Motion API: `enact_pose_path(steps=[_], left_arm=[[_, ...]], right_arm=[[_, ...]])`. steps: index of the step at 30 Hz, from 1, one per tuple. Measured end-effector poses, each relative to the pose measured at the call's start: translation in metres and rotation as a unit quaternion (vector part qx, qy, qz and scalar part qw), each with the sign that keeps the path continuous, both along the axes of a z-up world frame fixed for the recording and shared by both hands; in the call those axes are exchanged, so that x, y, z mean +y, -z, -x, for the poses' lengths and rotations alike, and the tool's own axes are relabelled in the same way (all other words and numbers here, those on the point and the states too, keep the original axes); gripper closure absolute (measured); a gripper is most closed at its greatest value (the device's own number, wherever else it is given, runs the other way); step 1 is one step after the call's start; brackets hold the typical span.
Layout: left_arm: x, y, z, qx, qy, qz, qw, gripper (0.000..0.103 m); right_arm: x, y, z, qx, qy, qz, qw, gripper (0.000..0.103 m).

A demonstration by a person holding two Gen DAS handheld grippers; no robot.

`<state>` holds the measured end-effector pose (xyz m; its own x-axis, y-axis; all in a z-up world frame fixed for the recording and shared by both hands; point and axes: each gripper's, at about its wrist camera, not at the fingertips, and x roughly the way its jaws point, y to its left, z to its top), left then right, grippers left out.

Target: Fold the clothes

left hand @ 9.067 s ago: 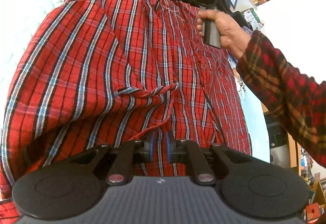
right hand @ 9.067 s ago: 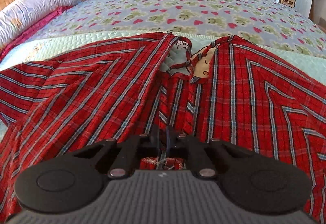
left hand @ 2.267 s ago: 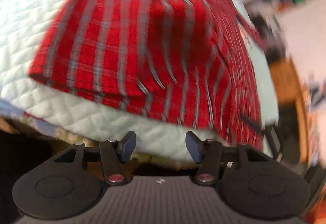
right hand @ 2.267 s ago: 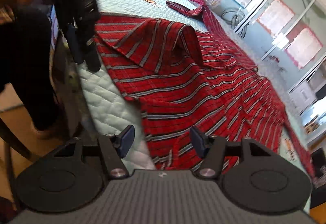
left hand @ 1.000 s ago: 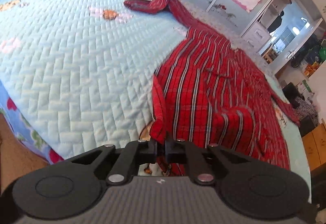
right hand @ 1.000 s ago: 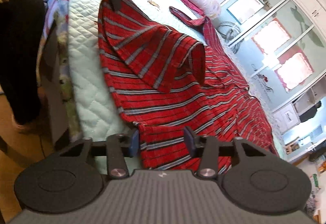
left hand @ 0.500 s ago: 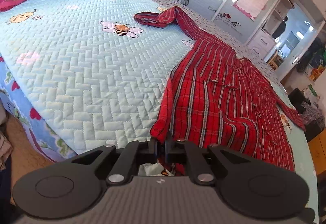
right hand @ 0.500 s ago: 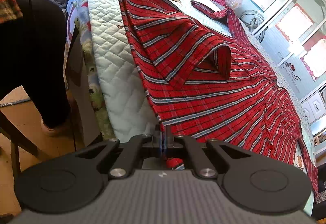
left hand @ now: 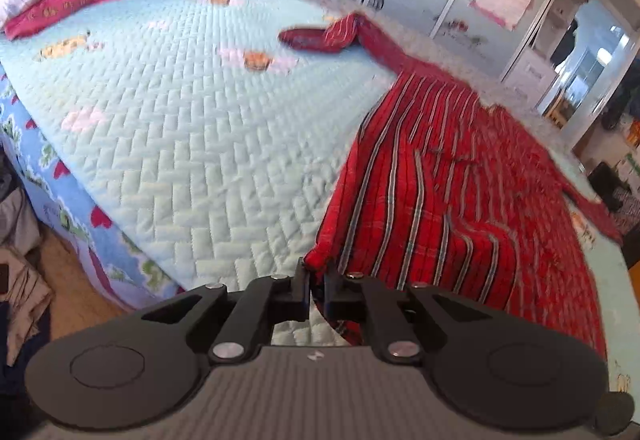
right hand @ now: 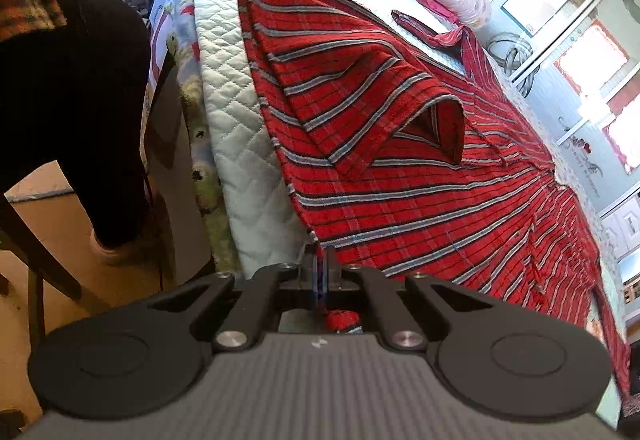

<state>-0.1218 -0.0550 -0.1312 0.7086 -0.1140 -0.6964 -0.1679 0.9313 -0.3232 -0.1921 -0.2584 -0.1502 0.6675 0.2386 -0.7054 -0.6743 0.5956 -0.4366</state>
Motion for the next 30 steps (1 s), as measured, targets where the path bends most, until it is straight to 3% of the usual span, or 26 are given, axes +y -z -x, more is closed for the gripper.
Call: enact_pose_path(steps=[3,8,11,13,15,17,19,21,23,25,30], left_arm=[[0.01,0.004,-0.004,0.028,-0.014,0.02,0.9993,0.092],[0.02,-0.001,-0.003,0.072,-0.03,0.003,0.997,0.092],[0.026,-0.006,0.001,0.084,-0.038,-0.017,0.9956,0.092],[0.029,-0.011,0.002,0.091,-0.035,-0.021,0.995,0.092],[0.025,-0.017,0.002,0.092,-0.025,-0.031,0.995,0.092],[0.011,-0.024,-0.002,0.086,-0.001,-0.043,0.9954,0.092],[-0.008,-0.029,-0.009,0.084,0.032,-0.053,0.9945,0.089],[-0.037,-0.031,-0.016,0.082,0.075,-0.071,0.9913,0.067],[-0.067,-0.03,-0.02,0.073,0.109,-0.092,0.9871,0.055],[-0.093,-0.025,-0.023,0.068,0.143,-0.106,0.9817,0.051],[-0.15,-0.002,-0.038,0.08,0.192,-0.158,0.9652,0.047]], right_arm=[[-0.005,-0.004,-0.001,0.011,0.01,-0.019,1.0,0.096],[-0.018,-0.015,-0.001,0.05,0.031,-0.055,0.997,0.08],[-0.027,-0.023,-0.002,0.075,0.047,-0.079,0.993,0.076],[-0.033,-0.029,-0.002,0.09,0.058,-0.101,0.989,0.068],[-0.038,-0.037,-0.002,0.098,0.073,-0.129,0.984,0.052],[-0.043,-0.046,-0.003,0.099,0.092,-0.157,0.978,0.049],[-0.052,-0.054,-0.01,0.099,0.122,-0.193,0.969,0.047],[-0.065,-0.061,-0.019,0.099,0.168,-0.234,0.952,0.042],[-0.081,-0.064,-0.029,0.102,0.222,-0.274,0.93,0.042],[-0.094,-0.063,-0.035,0.1,0.269,-0.299,0.91,0.041],[-0.112,-0.04,-0.036,0.109,0.335,-0.323,0.878,0.038]])
